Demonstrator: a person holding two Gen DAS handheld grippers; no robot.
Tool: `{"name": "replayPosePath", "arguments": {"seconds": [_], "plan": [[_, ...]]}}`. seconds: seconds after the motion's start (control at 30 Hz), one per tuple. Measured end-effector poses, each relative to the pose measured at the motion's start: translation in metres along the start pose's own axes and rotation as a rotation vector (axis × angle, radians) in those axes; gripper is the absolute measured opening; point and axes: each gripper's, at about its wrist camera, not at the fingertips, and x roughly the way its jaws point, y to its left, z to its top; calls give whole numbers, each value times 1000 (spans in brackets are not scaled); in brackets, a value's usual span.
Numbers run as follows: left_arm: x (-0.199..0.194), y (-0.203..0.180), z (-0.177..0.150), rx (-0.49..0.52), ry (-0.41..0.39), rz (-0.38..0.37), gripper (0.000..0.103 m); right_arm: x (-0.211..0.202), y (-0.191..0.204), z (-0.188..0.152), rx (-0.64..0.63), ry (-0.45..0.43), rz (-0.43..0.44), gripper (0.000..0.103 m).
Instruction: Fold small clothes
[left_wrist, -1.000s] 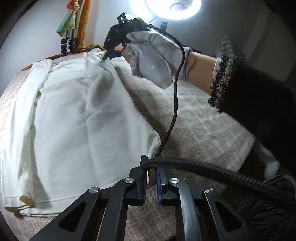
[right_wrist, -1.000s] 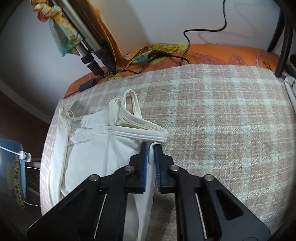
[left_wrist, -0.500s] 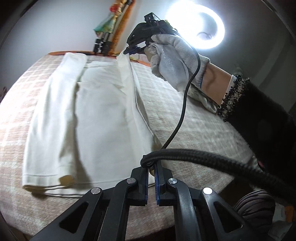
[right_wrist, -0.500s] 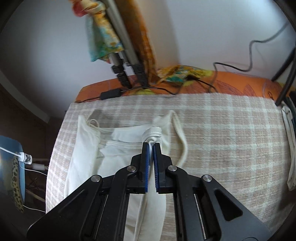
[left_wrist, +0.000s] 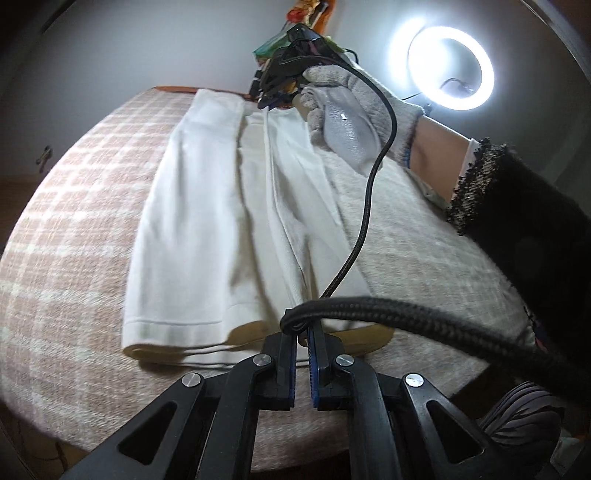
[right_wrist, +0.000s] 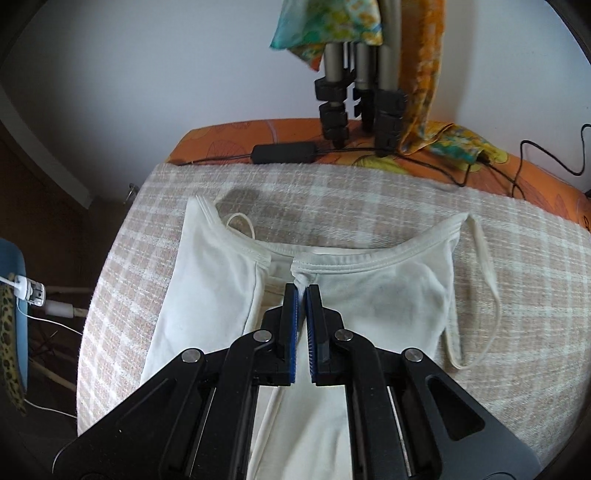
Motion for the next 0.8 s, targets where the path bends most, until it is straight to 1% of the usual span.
{"name": "replayPosePath", "arguments": {"seconds": [0.03, 0.1, 0.13, 0.17, 0.2, 0.23, 0.27, 0.37, 0.47, 0.57, 0.63, 0.7, 0.8], "plan": [[0, 2, -2, 4, 9, 16, 2, 2, 1, 0, -2, 4, 7, 6], [0, 3, -5, 19, 19, 44, 9, 6, 1, -1, 4, 23, 33, 9], [-1, 2, -6, 23, 23, 55, 24, 6, 1, -1, 9, 33, 48, 11], [-4, 3, -8, 27, 21, 70, 33, 2, -1, -2, 16, 32, 66, 21], [-7, 3, -10, 34, 14, 85, 34, -3, -2, -3, 20, 25, 74, 35], [-9, 4, -11, 45, 13, 92, 35, -9, -3, -3, 23, 10, 78, 40], [-12, 4, -13, 57, 15, 94, 37, -19, -5, -3, 23, -12, 82, 43], [-21, 3, -15, 92, 2, 117, 38, -53, -13, -8, 31, -47, 118, 43], [-32, 1, -21, 157, -13, 158, 41, -90, -21, -19, 43, -76, 148, 43], [-42, 2, -23, 200, -27, 190, 44, -131, -30, -44, 54, -98, 167, 43], [-49, 5, -23, 216, -39, 212, 44, -158, -36, -70, 50, -108, 171, 43], [-57, 13, -22, 220, -49, 233, 45, -179, -41, -104, 54, -110, 185, 43], [-60, 28, -18, 214, -59, 275, 47, -191, -48, -159, 88, -68, 204, 43]]}}
